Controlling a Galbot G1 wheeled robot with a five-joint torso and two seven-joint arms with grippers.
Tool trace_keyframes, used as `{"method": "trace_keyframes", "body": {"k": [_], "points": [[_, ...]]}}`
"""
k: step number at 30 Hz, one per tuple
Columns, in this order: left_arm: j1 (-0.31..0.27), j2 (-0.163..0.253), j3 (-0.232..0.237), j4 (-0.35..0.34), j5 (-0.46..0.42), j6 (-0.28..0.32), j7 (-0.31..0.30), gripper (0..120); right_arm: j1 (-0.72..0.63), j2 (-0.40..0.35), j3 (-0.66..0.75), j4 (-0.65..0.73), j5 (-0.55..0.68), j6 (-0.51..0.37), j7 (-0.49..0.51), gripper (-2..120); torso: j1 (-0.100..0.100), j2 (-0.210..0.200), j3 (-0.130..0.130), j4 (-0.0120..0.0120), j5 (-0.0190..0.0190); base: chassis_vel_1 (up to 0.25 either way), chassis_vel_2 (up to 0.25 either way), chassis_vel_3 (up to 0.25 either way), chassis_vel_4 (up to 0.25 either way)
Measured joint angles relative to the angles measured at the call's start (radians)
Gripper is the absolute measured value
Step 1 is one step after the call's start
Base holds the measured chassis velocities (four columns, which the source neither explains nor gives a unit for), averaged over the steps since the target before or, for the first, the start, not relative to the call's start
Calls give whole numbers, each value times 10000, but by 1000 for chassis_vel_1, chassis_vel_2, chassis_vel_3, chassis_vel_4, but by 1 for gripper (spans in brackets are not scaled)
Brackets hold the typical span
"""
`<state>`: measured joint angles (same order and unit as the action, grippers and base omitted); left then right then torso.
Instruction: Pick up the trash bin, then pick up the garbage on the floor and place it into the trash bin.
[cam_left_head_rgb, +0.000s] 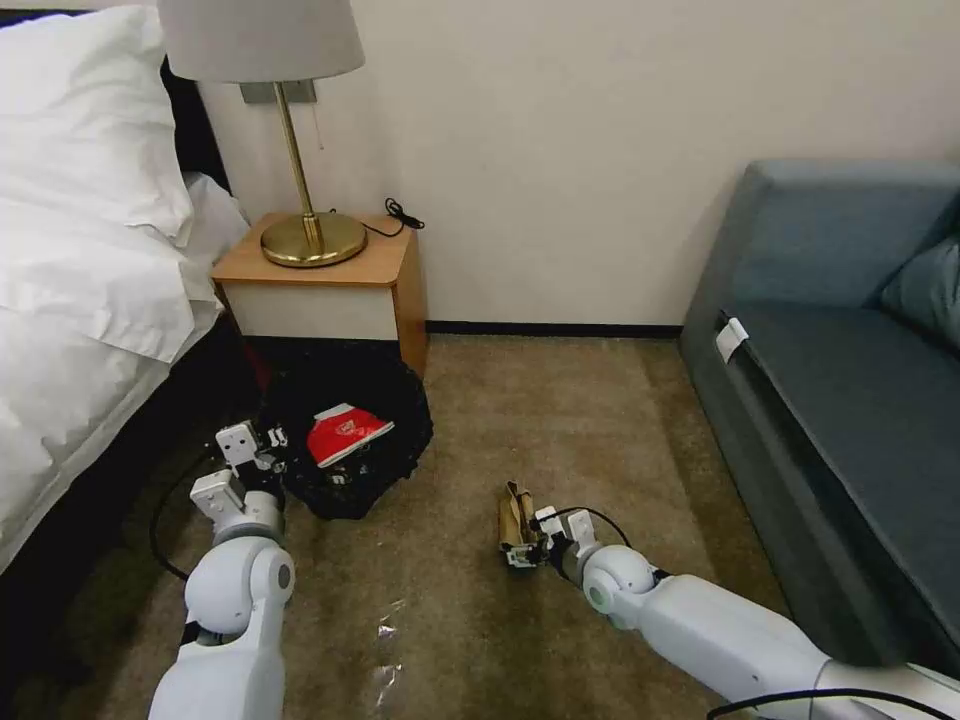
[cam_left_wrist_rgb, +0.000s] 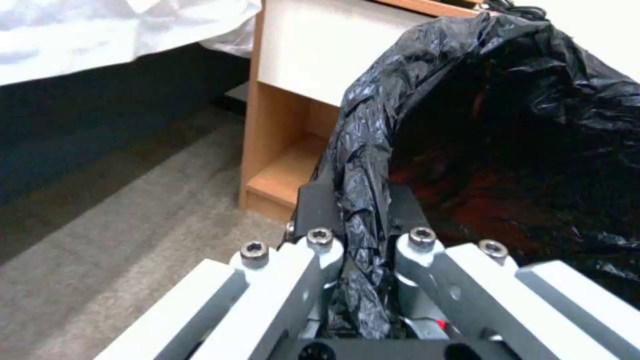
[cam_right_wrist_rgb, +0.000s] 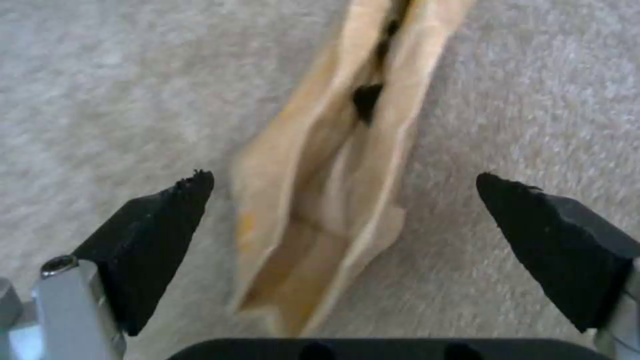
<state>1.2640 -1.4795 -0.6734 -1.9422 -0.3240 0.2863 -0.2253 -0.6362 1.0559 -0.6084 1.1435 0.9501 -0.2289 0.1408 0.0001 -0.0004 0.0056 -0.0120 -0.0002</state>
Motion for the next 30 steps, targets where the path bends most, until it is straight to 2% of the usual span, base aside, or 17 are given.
{"method": "trace_keyframes", "body": {"k": [7, 11, 12, 14, 15, 17, 20, 23, 24, 26, 30], "points": [[140, -32, -146, -113, 78, 10, -26, 4, -38, 329, 275, -778, -408, 248, -563, 100, 0, 0, 0, 0, 0, 0, 0, 0, 0], [201, -163, -115, -159, 168, 10, -35, 4, -44, 477, 404, -1260, -735, 489, -813, 88, 0, 0, 0, 0, 0, 0, 0, 0, 0], [201, -163, -115, -159, 168, 10, -35, 4, -44, 477, 404, -1260, -735, 489, -813, 88, 0, 0, 0, 0, 0, 0, 0, 0, 0], [223, -180, -111, -191, 174, 8, -35, 4, -87, 509, 494, -1393, -828, 610, -904, 76, 0, 0, 0, -1, 0, 0, 0, 0, 0], [223, -180, -111, -191, 174, 8, -35, 4, -87, 509, 494, -1393, -828, 610, -904, 76, 0, 0, 0, -1, 0, 0, 0, 0, 0], [228, -154, -155, -200, 171, 6, -36, 4, -138, 585, 600, -1473, -890, 675, -922, 64, 0, 0, 0, -1, 1, 0, 0, 0, 0], [228, -141, -172, -201, 167, 6, -37, 4, -148, 602, 622, -1488, -917, 700, -923, 61, 0, 0, 0, 0, 2, 0, 0, 0, 0], [191, -135, -180, -200, 132, 5, -37, 4, -152, 690, 705, -1538, -982, 754, -920, 41, 0, 1, 0, -1, 0, 0, 0, 0, 0], [191, -135, -180, -200, 132, 5, -37, 4, -152, 690, 705, -1538, -982, 754, -920, 41, 0, 1, 0, -1, 0, 0, 0, 0, 0], [162, -139, -180, -132, 118, -5, -30, 4, -145, 806, 810, -1585, -1009, 771, -900, 30, 0, 0, 0, 0, 0, 0, 0, 0, 0], [124, -139, -180, -80, 107, -7, -26, 4, -125, 820, 825, -1585, -1021, 792, -877, 22, 0, 0, 0, 0, -1, 0, 0, 0, 0]]}}
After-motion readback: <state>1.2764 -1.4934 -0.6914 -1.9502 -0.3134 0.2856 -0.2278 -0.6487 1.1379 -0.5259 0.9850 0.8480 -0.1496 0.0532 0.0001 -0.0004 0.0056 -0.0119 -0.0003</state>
